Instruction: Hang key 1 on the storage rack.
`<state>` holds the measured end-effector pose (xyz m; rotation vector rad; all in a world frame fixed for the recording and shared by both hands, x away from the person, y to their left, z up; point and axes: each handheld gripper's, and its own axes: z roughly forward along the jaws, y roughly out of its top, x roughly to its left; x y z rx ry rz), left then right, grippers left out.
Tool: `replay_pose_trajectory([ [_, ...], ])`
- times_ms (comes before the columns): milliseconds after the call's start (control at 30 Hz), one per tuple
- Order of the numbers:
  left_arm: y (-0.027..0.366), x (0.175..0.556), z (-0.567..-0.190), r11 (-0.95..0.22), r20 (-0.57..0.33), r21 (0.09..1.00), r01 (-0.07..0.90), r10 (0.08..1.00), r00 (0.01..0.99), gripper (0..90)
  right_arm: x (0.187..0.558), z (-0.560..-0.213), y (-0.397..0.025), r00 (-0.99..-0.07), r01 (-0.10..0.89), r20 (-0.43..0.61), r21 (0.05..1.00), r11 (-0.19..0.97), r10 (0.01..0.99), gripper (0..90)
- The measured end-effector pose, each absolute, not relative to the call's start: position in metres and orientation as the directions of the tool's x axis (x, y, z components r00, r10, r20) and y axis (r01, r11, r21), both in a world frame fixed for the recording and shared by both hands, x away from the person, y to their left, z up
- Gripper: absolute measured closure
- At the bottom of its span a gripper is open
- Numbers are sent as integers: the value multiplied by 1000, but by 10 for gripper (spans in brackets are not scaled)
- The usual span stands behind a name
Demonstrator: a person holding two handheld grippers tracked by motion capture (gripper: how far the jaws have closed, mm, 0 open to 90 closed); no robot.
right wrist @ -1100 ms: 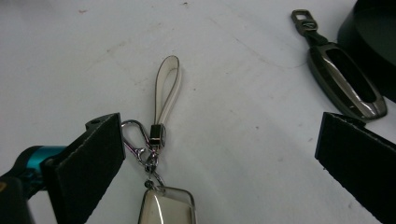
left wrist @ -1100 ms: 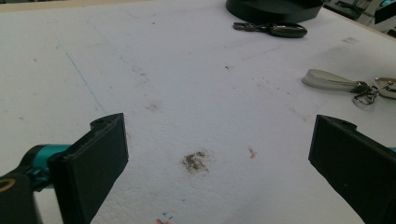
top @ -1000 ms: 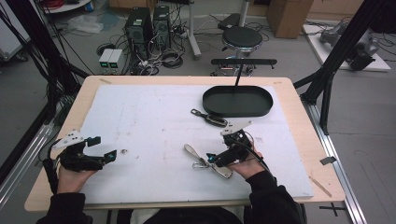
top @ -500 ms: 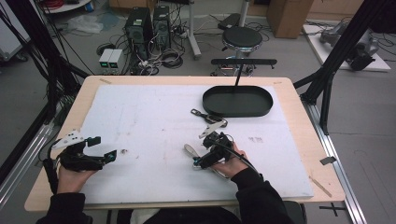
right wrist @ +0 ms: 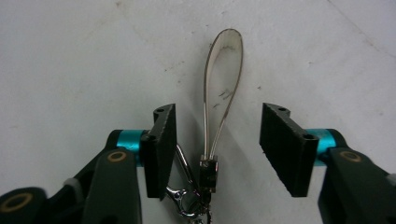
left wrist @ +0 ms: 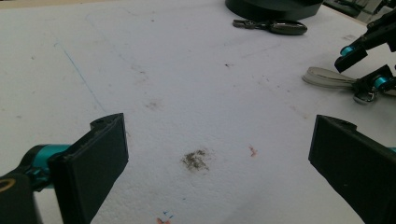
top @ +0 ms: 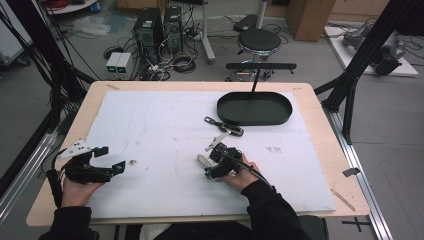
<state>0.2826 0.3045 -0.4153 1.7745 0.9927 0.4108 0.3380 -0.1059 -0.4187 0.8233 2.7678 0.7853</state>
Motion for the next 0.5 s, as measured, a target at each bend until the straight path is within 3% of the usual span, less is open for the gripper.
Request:
replay_pose_trajectory([
  [33, 304, 283, -415, -143, -168, 890, 434, 780, 602, 51, 338, -419, -106, -838, 467, 6, 524, 712, 545, 520],
  [67, 304, 283, -415, -145, -167, 889, 434, 781, 602, 51, 338, -419, -105, -835, 476, 8, 511, 716, 549, 611],
  [167, 304, 283, -416, -145, -167, 889, 434, 780, 603, 51, 340, -421, -104, -831, 496, 24, 484, 721, 555, 739],
  [500, 305, 283, -416, -147, -163, 890, 432, 781, 603, 52, 338, -422, -101, -808, 525, 19, 475, 706, 588, 833],
])
